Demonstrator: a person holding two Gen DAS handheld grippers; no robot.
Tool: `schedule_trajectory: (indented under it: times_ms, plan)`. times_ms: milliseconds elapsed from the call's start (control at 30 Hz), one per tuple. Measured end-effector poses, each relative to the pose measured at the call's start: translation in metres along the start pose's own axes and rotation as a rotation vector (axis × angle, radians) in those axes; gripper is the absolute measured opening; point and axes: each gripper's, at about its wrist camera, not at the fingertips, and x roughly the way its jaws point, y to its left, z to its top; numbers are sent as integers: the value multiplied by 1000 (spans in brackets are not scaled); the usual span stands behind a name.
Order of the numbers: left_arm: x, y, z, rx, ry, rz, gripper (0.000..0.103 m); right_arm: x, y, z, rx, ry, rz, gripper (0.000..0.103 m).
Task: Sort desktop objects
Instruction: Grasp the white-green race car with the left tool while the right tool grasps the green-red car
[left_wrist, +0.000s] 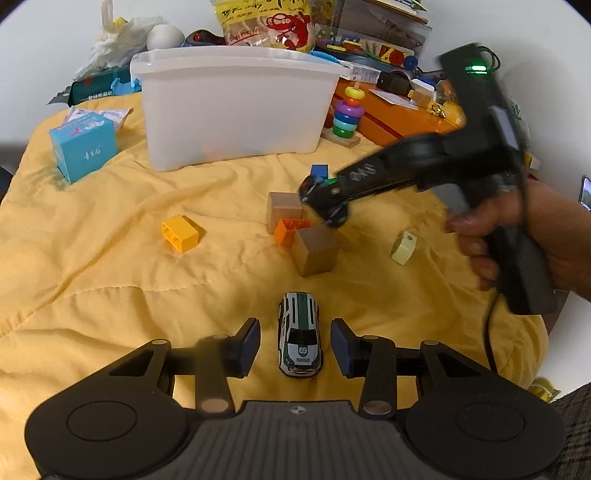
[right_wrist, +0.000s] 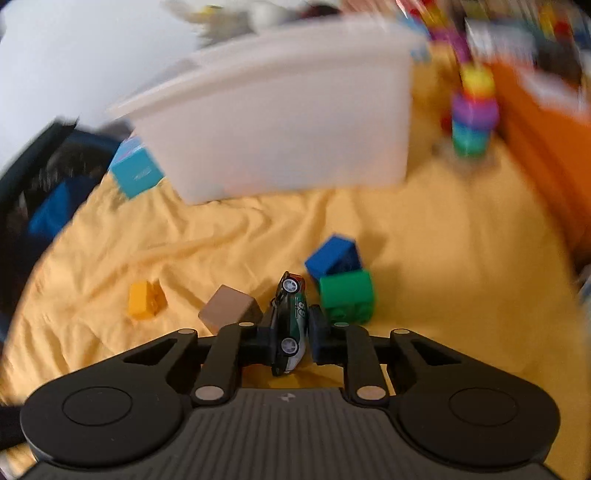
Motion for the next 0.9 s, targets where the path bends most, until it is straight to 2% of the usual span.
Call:
schedule_trajectory:
  times_ms: [133,267,367,467,533,567,633,800,900]
  plan:
    - [0,-6,1,37,-2,16,47,-38,16,-14,-265,-76,-74,20]
    - [6,-12,0,77,11,37,47,-63,39,-49,-599,-55,-99,20]
    - [14,-12,-1,74,41,41,47,-58,56,-79,-777,-15,-157,20]
    - [20,-13,-2,63,53,42,47,-42,64,-104,-902,10,-256,20]
    - [22,-13,-2,66,56,40,47,-39,69,-114,-954,1,-284,25]
    - [24,-13,-2,66,62,41,47,-40,72,-117,-973,-2,-276,33]
    - [25,-13,-3,62,69,40,47,-46,73,-119,-963,-1,-244,37]
    - [25,-14,-2,63,67,41,47,-55,62,-104,-808,17,-134,43]
    - [25,-14,-3,64,69,47,47,-61,57,-103,-753,11,-99,44]
